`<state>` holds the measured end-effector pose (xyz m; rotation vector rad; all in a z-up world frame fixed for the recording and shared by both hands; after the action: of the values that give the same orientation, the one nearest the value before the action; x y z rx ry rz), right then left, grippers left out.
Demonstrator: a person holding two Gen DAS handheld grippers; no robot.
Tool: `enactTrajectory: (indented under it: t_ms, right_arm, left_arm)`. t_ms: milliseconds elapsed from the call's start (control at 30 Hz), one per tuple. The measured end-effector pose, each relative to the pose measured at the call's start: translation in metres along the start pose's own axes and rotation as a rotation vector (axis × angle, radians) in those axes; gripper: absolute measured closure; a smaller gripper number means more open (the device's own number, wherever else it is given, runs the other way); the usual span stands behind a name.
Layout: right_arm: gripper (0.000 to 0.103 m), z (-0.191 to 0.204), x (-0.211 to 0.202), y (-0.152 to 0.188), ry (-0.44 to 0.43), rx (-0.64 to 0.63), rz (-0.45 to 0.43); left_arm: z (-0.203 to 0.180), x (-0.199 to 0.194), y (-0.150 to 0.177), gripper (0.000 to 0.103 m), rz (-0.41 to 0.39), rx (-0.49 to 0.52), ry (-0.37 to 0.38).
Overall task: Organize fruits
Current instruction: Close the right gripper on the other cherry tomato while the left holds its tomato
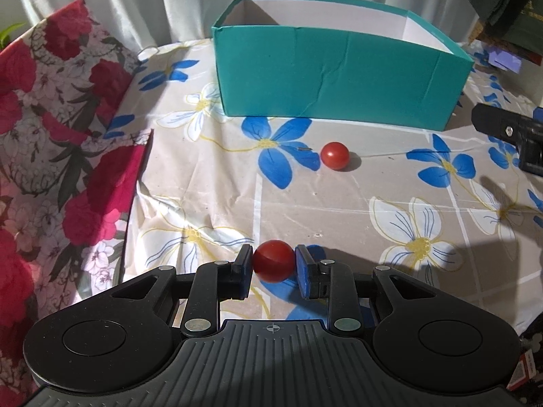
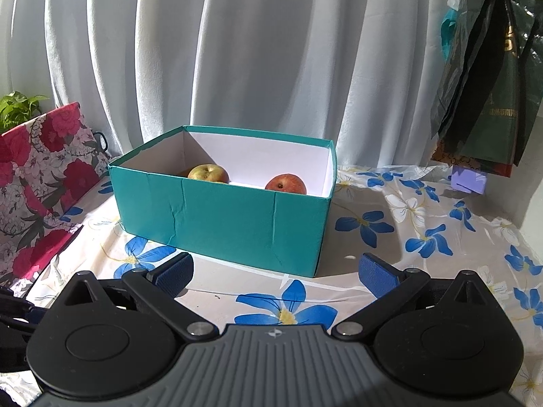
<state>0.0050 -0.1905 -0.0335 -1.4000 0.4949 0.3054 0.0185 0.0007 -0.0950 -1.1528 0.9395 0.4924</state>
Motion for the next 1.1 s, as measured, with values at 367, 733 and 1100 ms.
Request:
enactTrajectory:
  t_ms: [367,733,1100]
  right_arm:
    - [0.001,0.032,0.029,0.015,-0.054,-0.069,0.08]
    - [0.017,0.058,0.065,0.028,-0.117,-0.097,0.177]
    - [0.046,0.08,0.091,0.042,-0.19,-0.097,0.271]
  left_arm:
    - [0.012,0.003,-0.008,0.073,0.01,-0.039,-0.03]
    - [0.029,0.001,-0.008,0.073,0.012,-0.082,-0.03]
    - [0.041,-0.001,-0.006,0.073,0.023,-0.108,-0.037]
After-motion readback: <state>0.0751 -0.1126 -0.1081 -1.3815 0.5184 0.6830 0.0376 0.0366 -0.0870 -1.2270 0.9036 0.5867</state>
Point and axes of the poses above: each gripper's, at about its wrist camera, not at the fingertips, and x roughly the way its jaws point, z to its left, y to its underside, the point moved 6 cm from there along x, roughly the way its jaws point, and after that the axes turned 9 degrees about x, right-handed, at the moved point
